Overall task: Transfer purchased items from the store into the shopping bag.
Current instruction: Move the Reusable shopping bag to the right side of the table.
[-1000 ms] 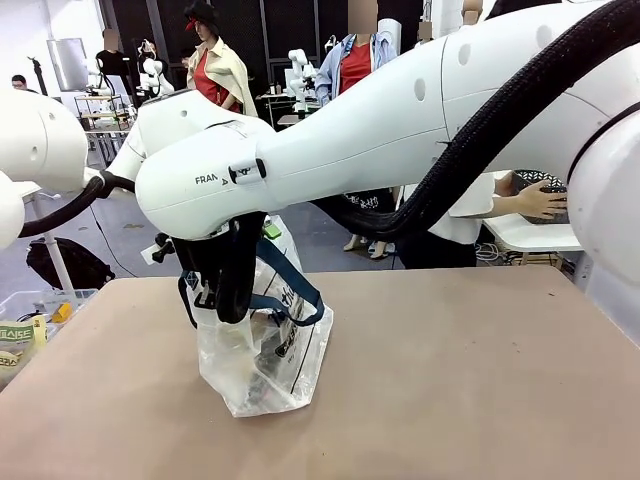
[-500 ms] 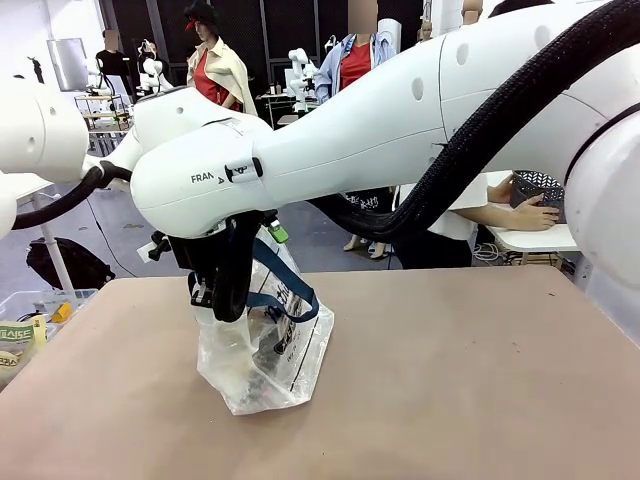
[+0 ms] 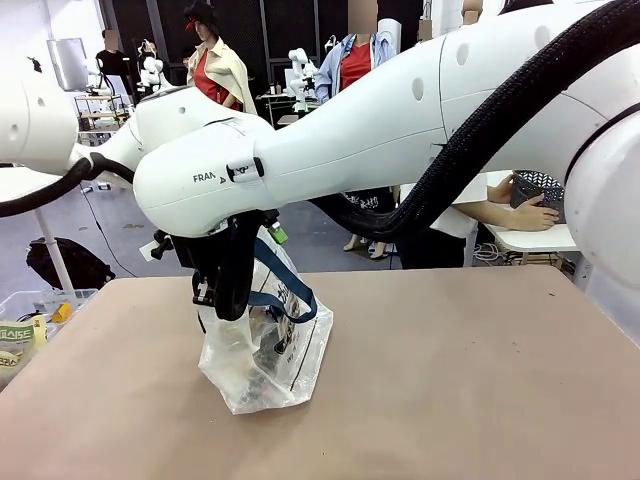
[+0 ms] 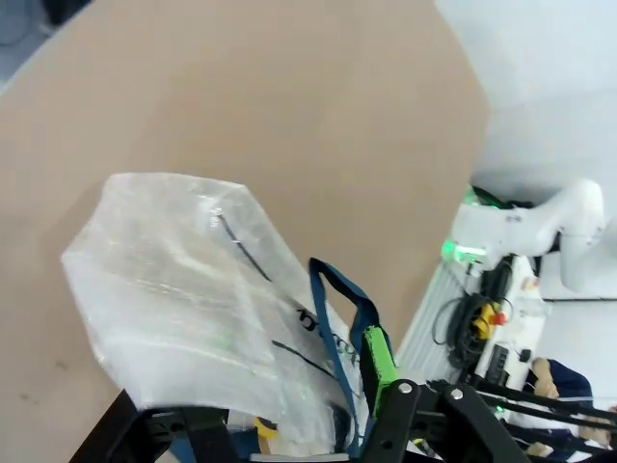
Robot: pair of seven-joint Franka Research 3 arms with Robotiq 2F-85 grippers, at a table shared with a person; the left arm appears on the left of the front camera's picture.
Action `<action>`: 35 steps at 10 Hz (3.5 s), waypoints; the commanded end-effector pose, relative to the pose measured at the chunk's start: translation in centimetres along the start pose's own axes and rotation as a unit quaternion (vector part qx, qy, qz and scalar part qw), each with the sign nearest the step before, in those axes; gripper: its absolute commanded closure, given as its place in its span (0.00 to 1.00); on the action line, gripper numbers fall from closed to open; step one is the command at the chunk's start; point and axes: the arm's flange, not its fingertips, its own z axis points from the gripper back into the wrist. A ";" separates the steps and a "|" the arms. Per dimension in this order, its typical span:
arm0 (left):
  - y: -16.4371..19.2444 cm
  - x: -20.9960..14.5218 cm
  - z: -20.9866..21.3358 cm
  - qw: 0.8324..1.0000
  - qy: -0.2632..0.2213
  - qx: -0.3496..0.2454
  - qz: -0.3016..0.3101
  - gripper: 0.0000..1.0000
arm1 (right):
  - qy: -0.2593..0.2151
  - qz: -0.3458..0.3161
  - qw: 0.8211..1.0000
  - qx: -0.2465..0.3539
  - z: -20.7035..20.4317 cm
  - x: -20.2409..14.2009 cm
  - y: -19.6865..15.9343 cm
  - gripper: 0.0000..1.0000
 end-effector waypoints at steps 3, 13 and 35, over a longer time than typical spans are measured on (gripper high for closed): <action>-1.9 -1.1 0.9 0.993 -0.008 0.117 0.029 0.33 | -0.004 -0.008 1.000 0.005 -0.8 -0.6 -0.2 1.00; -4.8 -1.3 4.2 0.961 -0.055 0.258 0.082 0.33 | -0.013 -0.017 1.000 0.019 -1.7 -0.8 -1.1 1.00; -3.1 -1.5 2.4 0.937 -0.051 0.324 0.118 0.33 | -0.004 -0.023 1.000 0.018 -2.2 -0.9 -0.8 1.00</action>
